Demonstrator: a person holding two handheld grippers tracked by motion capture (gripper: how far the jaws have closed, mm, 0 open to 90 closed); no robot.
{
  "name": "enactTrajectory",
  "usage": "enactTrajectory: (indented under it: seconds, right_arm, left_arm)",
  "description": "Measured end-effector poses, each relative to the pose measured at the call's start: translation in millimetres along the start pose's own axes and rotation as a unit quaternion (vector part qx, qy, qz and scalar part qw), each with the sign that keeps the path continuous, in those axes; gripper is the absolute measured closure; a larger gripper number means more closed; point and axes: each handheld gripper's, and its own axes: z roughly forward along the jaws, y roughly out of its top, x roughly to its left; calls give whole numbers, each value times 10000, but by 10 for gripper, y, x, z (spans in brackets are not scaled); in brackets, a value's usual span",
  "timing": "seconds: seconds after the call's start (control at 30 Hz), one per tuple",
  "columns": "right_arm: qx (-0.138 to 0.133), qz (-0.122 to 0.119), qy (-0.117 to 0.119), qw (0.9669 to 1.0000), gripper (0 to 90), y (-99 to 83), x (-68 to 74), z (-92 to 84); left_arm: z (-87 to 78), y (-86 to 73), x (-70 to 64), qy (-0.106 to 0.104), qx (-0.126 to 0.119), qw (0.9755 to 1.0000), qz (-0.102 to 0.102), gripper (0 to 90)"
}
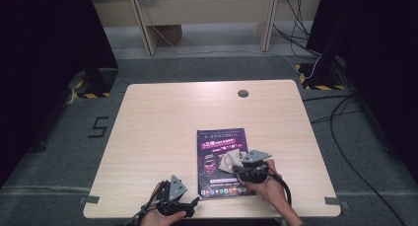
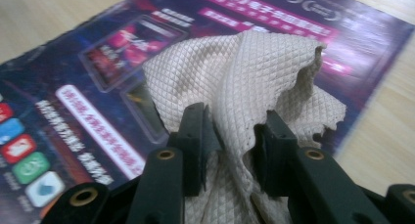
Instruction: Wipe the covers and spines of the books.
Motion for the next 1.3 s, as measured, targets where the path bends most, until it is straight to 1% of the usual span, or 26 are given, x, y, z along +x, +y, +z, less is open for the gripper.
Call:
enactTrajectory:
  seconds: [0.07, 0.1, 0.13, 0.17, 0.27, 0.3, 0.43, 0.47, 0.53, 0.63, 0.7, 0.83, 0.9, 1.0, 1.1, 1.17, 1.3]
  right_arm:
    - [-13, -74, 55, 10000, 684, 8, 67, 12]
    - [-11, -127, 127, 9998, 684, 16, 120, 23]
    - [-11, -127, 127, 9998, 684, 16, 120, 23]
    - [-10, -207, 226, 9995, 684, 32, 213, 46]
    - [-30, -328, 333, 9989, 682, 46, 318, 67]
    - [-25, -346, 426, 9985, 681, 52, 372, 78]
    - [-20, -507, 605, 9969, 681, 61, 544, 91]
    - [-28, -567, 662, 9962, 681, 61, 573, 95]
    - [-30, -578, 736, 9956, 680, 54, 624, 90]
    - [-20, -681, 807, 9944, 680, 32, 686, 61]
    - [-26, -691, 855, 9939, 679, 7, 701, 37]
    - [-21, -704, 873, 9937, 679, -36, 714, -14]
    - [-35, -641, 850, 9943, 680, -86, 695, -68]
    - [-10, -608, 820, 9948, 681, -123, 650, -118]
    - [2, -507, 758, 9958, 682, -178, 582, -183]
    - [6, -517, 730, 9960, 682, -192, 556, -203]
    - [10, -360, 625, 9974, 686, -272, 449, -297]
  left_arm:
    - [-15, -11, -14, -16, 8, 10000, 29, 157]
    - [-22, -17, -20, -23, 14, 10000, 40, 157]
    - [-22, -17, -20, -23, 14, 10000, 40, 157]
    - [-32, -24, -31, -17, 15, 10000, 59, 157]
    - [-44, -33, -35, -20, 18, 10000, 75, 157]
    - [-46, -35, -34, -29, 24, 10000, 70, 157]
    - [-49, -41, -32, -33, 20, 10000, 57, 157]
    - [-48, -43, -31, -25, 23, 10000, 58, 157]
    - [-48, -45, -30, -22, 27, 10000, 50, 157]
    - [-47, -47, -24, -27, 27, 10000, 44, 157]
    - [-50, -49, -21, -22, 43, 10000, 49, 158]
    - [-50, -50, -20, -31, 44, 10000, 57, 157]
    - [-50, -51, -25, -34, 42, 10000, 66, 157]
    - [-48, -51, -26, -33, 41, 10000, 67, 157]
    - [-46, -52, -25, -24, 41, 10000, 76, 158]
    - [-45, -51, -24, -20, 45, 10000, 71, 157]
    - [-44, -52, -28, -16, 48, 10000, 81, 157]
